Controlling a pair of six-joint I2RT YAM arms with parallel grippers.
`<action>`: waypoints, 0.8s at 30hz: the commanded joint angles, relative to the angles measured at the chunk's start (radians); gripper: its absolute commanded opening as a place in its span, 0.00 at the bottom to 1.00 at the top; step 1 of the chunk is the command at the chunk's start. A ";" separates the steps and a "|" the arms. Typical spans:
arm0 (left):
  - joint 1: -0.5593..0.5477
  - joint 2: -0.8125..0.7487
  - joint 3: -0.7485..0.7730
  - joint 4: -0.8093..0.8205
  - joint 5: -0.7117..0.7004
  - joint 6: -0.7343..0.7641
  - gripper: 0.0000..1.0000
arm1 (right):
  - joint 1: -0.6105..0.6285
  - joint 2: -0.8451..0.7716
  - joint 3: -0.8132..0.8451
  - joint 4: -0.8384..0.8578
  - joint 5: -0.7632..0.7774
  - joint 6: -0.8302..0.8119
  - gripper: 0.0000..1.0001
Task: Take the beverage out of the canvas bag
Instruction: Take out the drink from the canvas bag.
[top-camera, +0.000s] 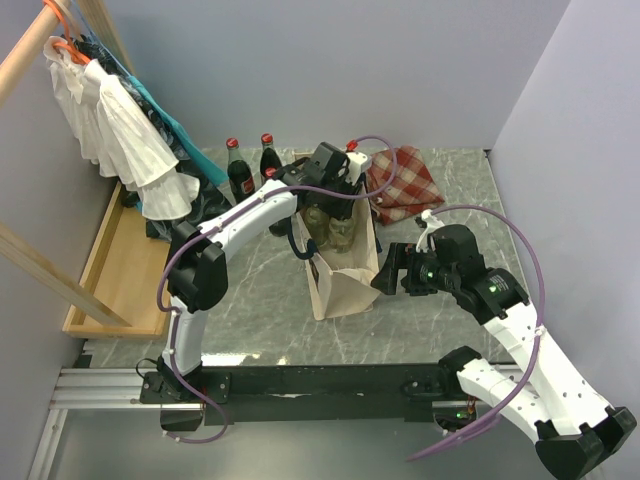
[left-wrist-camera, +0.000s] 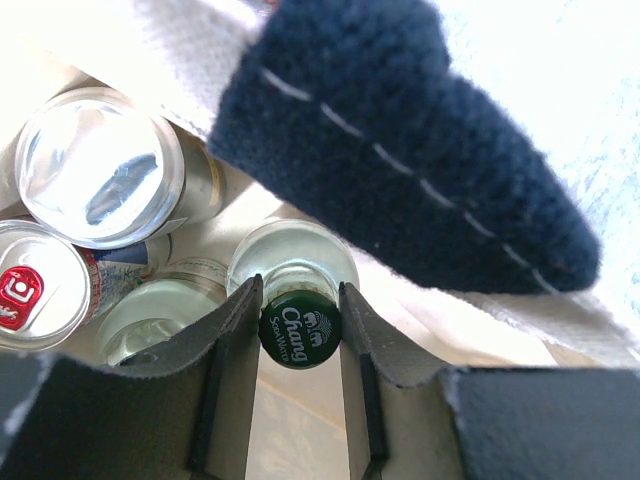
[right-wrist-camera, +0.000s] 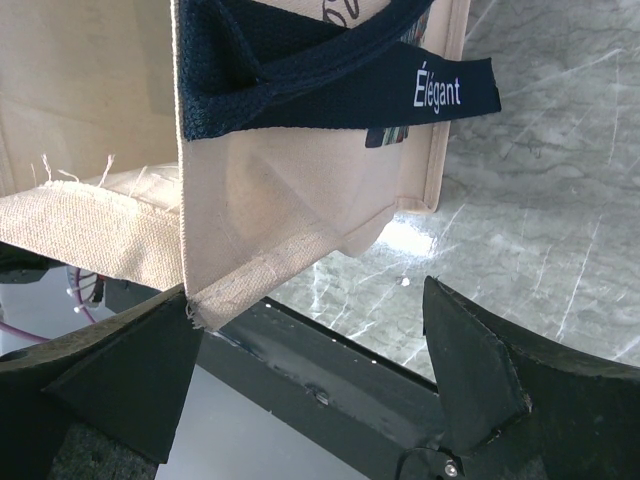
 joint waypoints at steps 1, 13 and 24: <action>-0.014 0.018 0.033 -0.005 0.009 0.011 0.01 | 0.012 -0.001 -0.016 -0.032 0.014 -0.017 0.93; -0.025 0.033 0.047 -0.042 -0.025 0.027 0.22 | 0.011 -0.005 -0.019 -0.030 0.015 -0.010 0.93; -0.025 0.033 0.041 -0.052 -0.045 0.025 0.32 | 0.011 -0.005 -0.019 -0.030 0.015 -0.014 0.93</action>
